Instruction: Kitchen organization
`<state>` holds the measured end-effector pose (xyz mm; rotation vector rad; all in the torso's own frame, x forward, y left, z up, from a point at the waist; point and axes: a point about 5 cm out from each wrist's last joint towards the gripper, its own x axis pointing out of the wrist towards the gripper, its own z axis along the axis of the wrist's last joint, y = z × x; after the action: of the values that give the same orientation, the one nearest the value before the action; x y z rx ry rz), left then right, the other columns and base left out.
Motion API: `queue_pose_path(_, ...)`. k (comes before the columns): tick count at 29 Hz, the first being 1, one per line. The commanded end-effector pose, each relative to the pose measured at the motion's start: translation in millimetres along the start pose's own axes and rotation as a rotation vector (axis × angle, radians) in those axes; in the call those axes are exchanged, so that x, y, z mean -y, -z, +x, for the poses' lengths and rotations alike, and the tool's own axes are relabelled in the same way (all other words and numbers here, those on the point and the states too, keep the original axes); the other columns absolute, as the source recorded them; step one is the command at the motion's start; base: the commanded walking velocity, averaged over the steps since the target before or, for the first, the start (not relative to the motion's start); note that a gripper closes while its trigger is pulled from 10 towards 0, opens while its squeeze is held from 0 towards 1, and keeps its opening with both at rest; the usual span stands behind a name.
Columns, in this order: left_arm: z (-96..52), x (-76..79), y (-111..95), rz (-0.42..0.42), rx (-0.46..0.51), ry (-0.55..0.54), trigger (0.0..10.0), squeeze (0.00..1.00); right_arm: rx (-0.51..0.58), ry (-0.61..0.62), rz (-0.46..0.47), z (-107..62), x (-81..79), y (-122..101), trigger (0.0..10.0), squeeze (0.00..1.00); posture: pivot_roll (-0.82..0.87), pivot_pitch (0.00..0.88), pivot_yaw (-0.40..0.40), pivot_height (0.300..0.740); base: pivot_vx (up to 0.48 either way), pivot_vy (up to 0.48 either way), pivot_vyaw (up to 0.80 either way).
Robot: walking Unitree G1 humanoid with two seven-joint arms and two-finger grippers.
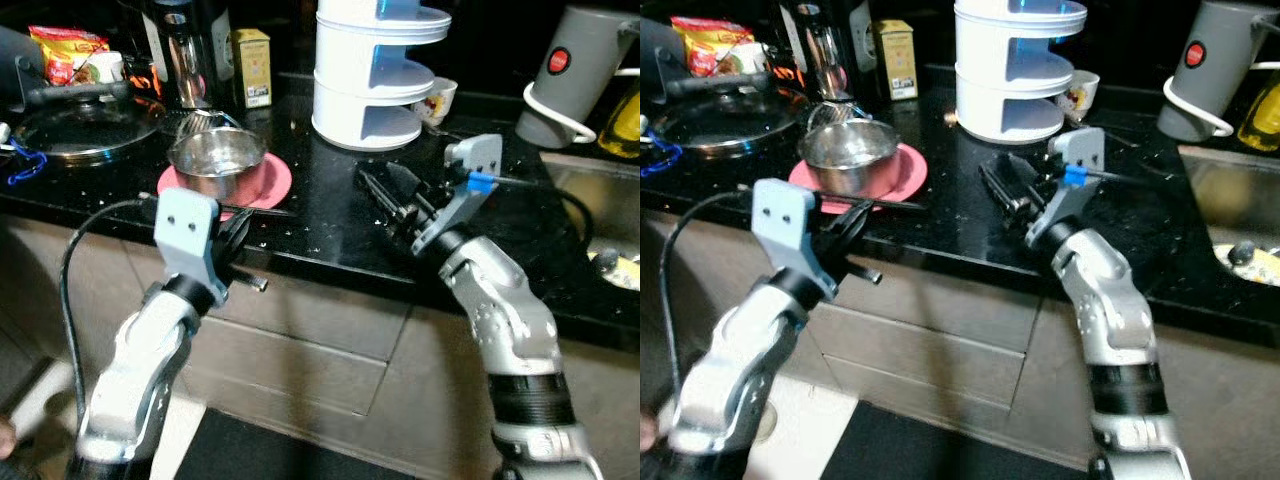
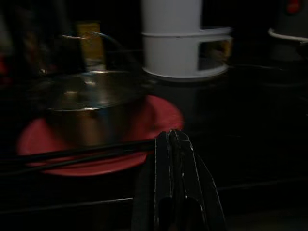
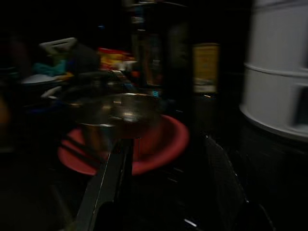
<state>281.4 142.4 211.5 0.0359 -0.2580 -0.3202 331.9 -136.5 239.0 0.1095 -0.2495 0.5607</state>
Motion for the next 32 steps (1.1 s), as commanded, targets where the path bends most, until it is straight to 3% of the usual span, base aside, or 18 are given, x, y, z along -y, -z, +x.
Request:
queue_pose_path(1,-0.3,0.8,3.2,0.003,-0.012,0.004,10.0,0.0,-0.009,-0.005,-0.001,-0.8,-0.5,1.2,10.0,0.0,0.02,0.0,-0.04,0.74,0.0,0.334,0.0)
queue_pose_path(13,-2.0,-2.5,4.1,-0.012,-0.005,-0.028,10.0,0.0,-0.026,-0.02,0.002,-2.5,-3.3,5.3,10.0,0.0,0.02,0.0,-0.045,0.74,0.0,0.11,0.0)
queue_pose_path(21,-2.5,-4.0,5.0,-0.005,-0.014,-0.042,10.0,0.0,-0.028,-0.022,0.004,-3.1,-3.8,6.0,10.0,0.0,0.02,0.0,-0.042,0.74,0.0,-0.466,0.0)
queue_pose_path(32,-2.7,-12.0,1.6,0.014,0.01,-0.101,10.0,0.0,-0.042,-0.031,-0.019,-2.4,-5.8,8.3,10.0,0.0,0.02,0.0,-0.046,0.74,0.0,0.0,0.0)
